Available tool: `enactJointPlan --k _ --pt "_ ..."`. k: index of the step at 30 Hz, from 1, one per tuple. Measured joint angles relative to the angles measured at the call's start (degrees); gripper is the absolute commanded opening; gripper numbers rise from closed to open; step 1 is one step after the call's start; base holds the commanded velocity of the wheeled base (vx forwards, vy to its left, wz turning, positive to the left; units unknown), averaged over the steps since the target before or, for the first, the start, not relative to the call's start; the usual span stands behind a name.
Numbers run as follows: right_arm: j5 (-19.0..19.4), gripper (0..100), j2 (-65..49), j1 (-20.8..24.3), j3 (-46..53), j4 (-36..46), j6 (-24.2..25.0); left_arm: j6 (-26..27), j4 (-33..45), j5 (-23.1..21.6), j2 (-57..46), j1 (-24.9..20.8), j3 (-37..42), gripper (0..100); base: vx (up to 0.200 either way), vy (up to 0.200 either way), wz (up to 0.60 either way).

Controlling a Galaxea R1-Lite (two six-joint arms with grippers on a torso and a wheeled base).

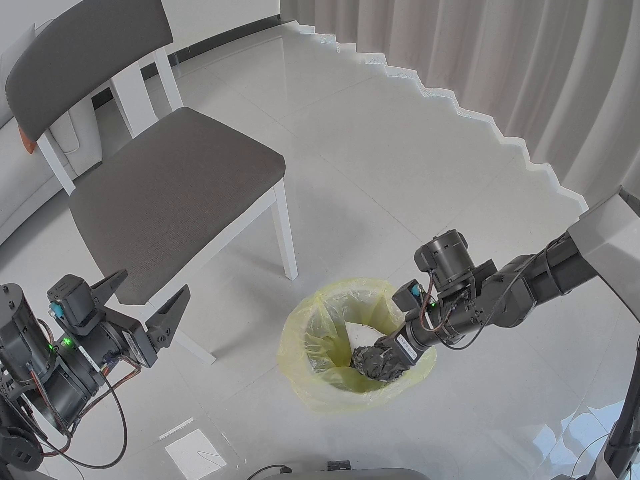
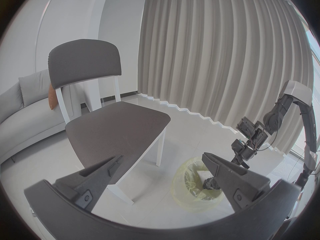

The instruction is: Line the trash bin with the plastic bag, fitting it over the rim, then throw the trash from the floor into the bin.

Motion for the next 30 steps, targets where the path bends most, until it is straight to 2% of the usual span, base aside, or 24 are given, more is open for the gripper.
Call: enactJointPlan --k 12,30 --pt "0.2 0 5.75 -1.23 -12.65 4.53 0.35 -0.13 -0.09 0.09 -0.6 0.44 1.04 100 0.0 0.0 0.0" --pt "0.16 0 7.63 -2.15 -13.89 4.78 0.5 -0.82 -0.11 0.52 -1.07 0.52 2.21 100 0.0 0.0 0.0"
